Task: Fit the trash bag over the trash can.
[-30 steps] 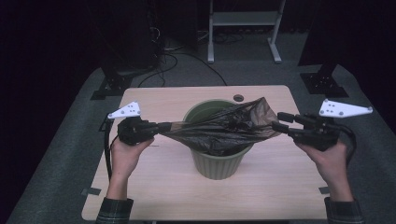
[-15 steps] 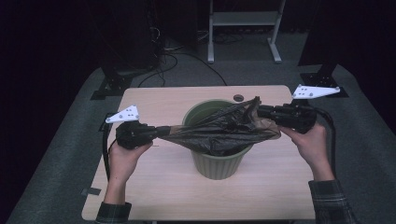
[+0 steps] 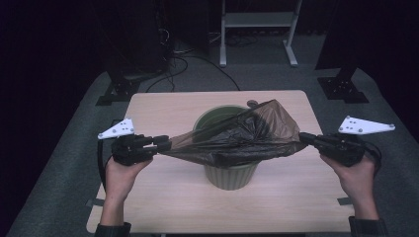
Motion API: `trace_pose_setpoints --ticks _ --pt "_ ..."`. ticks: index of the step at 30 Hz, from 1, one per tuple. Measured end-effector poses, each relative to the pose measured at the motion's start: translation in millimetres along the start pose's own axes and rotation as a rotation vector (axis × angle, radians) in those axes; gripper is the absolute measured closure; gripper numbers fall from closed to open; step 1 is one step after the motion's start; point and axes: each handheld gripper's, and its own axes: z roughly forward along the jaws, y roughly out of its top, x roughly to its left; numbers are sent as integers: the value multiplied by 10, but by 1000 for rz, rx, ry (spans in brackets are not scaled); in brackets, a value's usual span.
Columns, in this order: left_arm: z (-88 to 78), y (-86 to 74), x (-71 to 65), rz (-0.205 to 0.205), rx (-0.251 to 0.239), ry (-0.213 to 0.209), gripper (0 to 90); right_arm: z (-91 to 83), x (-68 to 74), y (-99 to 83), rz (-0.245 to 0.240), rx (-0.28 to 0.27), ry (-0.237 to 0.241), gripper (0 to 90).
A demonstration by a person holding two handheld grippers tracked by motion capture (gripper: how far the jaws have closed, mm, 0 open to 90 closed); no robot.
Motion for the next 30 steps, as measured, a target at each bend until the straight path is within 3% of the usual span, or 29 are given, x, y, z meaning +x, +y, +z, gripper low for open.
trace_pose_setpoints --ticks 7,10,15,21,30 --pt "-131 291 -2 32 -48 -17 439 85 13 54 -23 9 -2 900" --pt "-127 362 1 23 -86 -66 319 95 19 80 -30 2 -10 900" --pt "-23 421 -34 40 -97 -88 276 122 60 148 -41 -24 8 900" --pt "134 541 -21 57 -118 -71 205 216 133 223 -62 -18 28 900" --pt "569 996 12 125 -8 -97 249 283 145 231 -69 -17 38 900"
